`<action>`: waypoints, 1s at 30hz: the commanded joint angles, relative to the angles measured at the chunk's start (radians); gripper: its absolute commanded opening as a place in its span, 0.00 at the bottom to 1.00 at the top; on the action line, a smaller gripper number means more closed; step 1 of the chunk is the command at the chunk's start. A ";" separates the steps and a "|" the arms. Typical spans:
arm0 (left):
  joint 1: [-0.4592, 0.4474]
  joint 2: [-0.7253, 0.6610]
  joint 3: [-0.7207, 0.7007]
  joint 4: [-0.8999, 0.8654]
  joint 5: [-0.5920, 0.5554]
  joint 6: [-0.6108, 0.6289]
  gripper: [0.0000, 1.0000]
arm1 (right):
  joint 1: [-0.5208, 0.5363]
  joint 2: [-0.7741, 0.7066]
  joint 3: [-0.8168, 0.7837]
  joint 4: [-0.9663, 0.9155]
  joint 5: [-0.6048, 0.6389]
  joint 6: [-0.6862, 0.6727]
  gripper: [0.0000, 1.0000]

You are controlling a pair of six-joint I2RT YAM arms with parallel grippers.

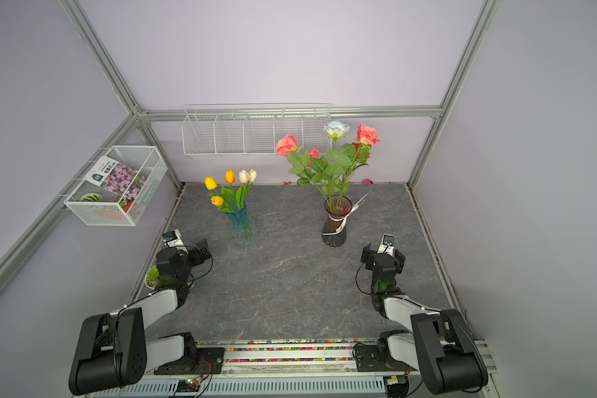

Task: Arrange the flowers in different vases according to their variety
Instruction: Reset both arms

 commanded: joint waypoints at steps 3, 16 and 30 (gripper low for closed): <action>0.007 0.124 0.026 0.242 0.012 0.032 1.00 | -0.013 0.163 0.039 0.236 0.018 -0.077 0.99; -0.050 0.236 0.065 0.268 0.113 0.174 1.00 | -0.021 0.295 0.181 0.095 -0.084 -0.106 0.99; -0.052 0.236 0.067 0.264 0.114 0.174 1.00 | -0.022 0.270 0.197 0.025 -0.083 -0.096 0.99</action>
